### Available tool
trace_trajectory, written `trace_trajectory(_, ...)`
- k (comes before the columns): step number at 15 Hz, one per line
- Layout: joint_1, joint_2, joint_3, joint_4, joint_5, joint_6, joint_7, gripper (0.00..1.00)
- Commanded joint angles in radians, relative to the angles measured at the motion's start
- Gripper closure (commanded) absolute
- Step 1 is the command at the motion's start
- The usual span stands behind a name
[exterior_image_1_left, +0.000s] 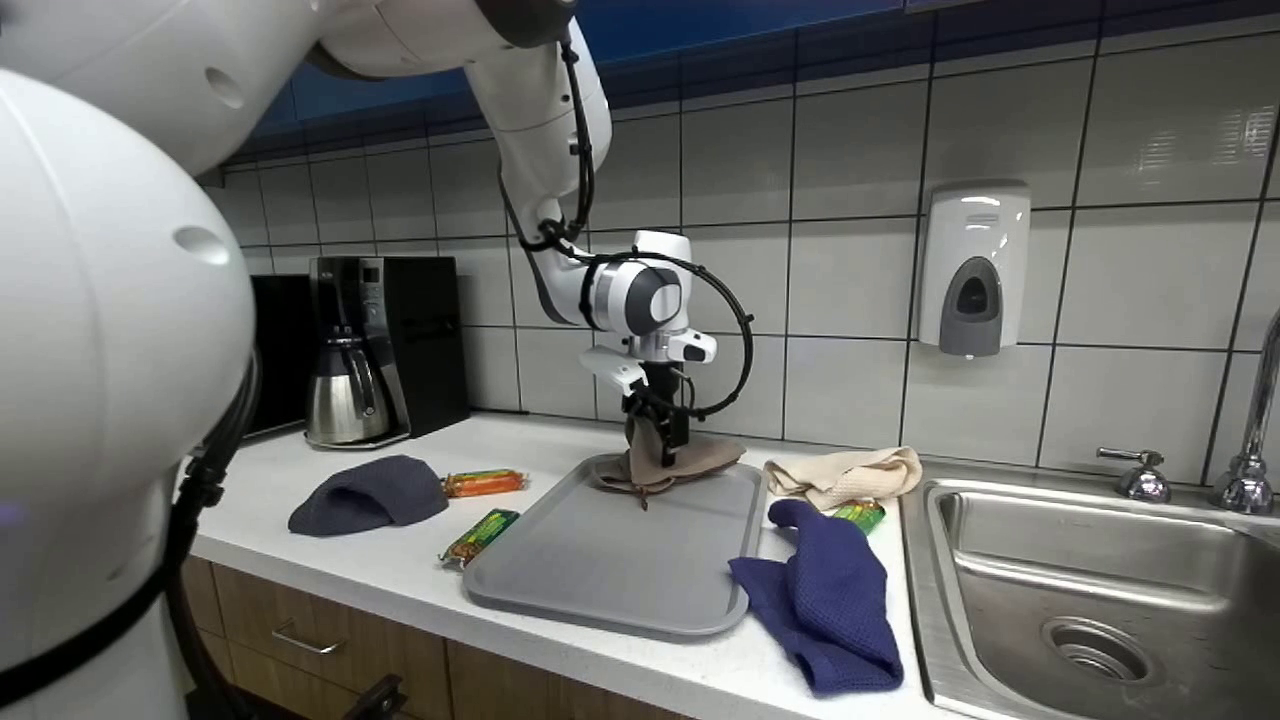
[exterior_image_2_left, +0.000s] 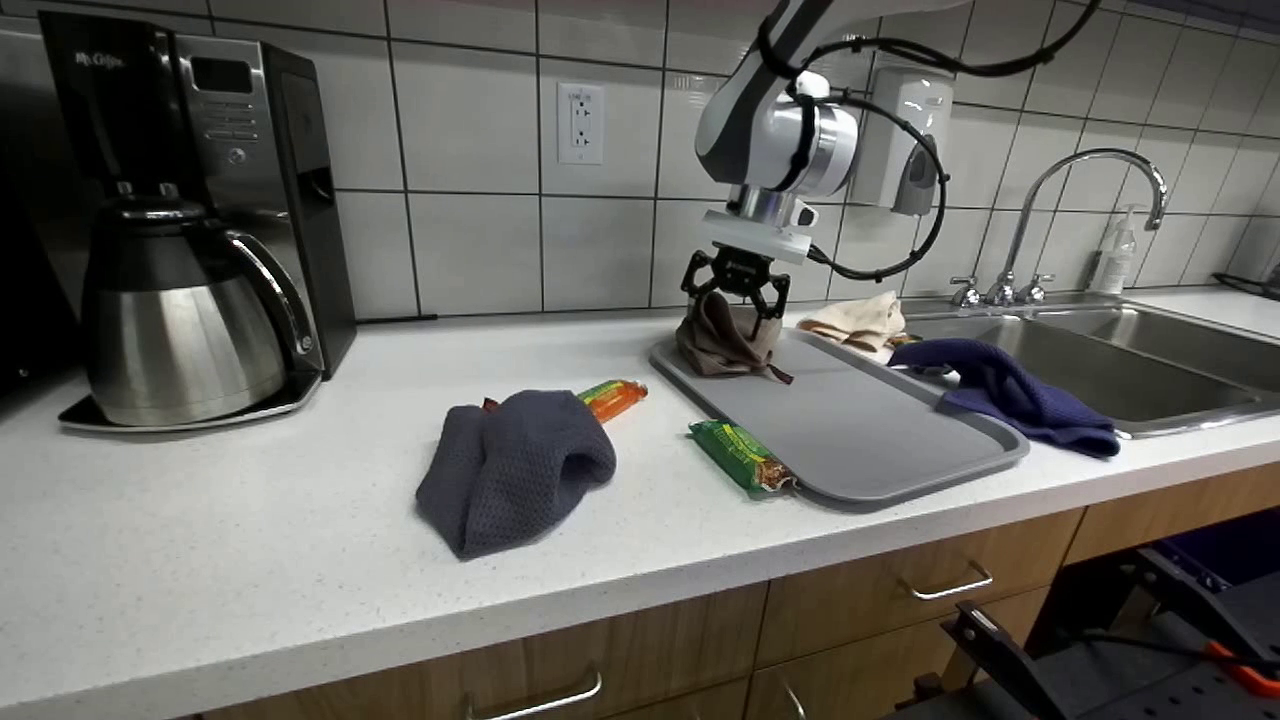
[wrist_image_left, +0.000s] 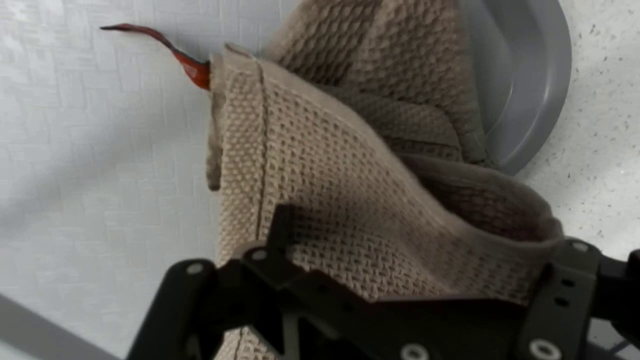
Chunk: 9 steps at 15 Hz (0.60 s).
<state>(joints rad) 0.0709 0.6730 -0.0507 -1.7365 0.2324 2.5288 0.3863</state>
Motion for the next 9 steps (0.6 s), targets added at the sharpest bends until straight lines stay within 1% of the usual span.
trace_trajectory(1,-0.012,-0.019,0.000,-0.017,-0.016,-0.032,-0.014,0.00)
trace_trajectory(5,-0.015,-0.016,-0.002,-0.023,-0.016,-0.034,-0.014,0.00)
trace_trajectory(6,-0.015,-0.014,-0.003,-0.023,-0.017,-0.035,-0.015,0.25)
trace_trajectory(7,-0.017,-0.014,-0.002,-0.024,-0.016,-0.035,-0.017,0.28)
trace_trajectory(8,-0.018,-0.014,-0.001,-0.024,-0.015,-0.036,-0.018,0.34)
trace_trajectory(9,-0.019,-0.013,0.000,-0.024,-0.014,-0.037,-0.020,0.44)
